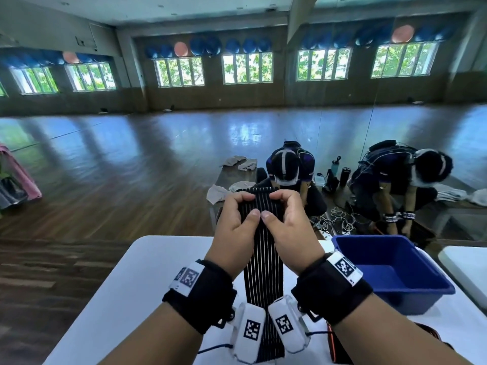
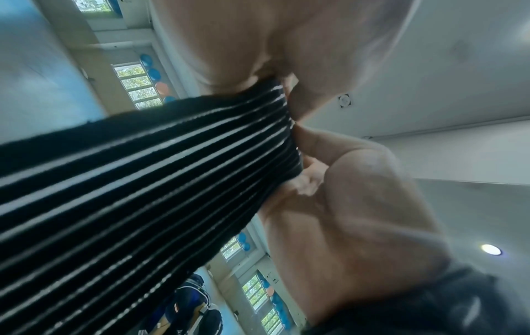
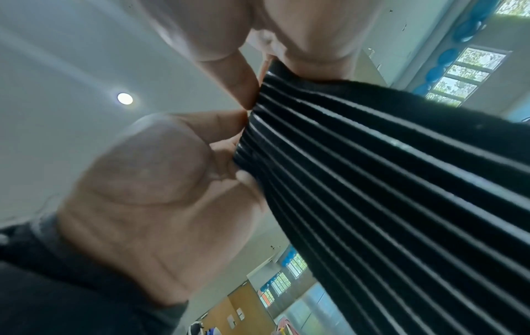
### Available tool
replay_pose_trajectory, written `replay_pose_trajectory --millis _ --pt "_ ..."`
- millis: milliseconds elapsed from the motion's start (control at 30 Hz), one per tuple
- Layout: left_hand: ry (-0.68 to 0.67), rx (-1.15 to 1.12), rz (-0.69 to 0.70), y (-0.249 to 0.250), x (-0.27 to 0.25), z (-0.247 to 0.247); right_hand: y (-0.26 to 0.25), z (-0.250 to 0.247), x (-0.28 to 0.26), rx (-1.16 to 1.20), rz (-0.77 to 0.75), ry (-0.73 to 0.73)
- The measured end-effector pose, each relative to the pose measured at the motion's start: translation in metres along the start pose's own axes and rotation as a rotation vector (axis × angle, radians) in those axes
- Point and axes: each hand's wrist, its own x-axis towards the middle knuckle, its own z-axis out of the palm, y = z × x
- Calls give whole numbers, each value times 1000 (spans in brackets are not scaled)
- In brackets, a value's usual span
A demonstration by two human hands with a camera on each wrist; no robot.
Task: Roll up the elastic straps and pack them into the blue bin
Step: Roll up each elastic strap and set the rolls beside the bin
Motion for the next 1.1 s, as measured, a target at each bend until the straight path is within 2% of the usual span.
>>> replay_pose_trajectory --millis 133,233,300,433,567,667,800,933,1100 --pt "6 -31 -57 -4 10 -4 2 -3 -9 -47 -8 10" --pt "28 -28 -100 -14 21 -5 16 -4 -24 -136 -38 -70" --pt "31 -5 -106 -25 28 -5 34 -3 -41 -161 58 -136" --pt "34 55 -154 -51 43 -9 91 -3 -92 -141 368 -290" --pt "64 131 -229 -91 56 -14 137 -4 -150 -171 567 -372" --pt "42 211 -280 -130 58 -16 152 -4 -186 -160 710 -367" --pt "-21 293 -356 -185 61 -15 157 -6 -217 -198 815 -311" --pt "-148 333 -463 -239 61 -7 158 -6 -241 -318 875 -266" --pt "-294 437 -482 -289 58 10 153 1 -266 -424 965 -159"
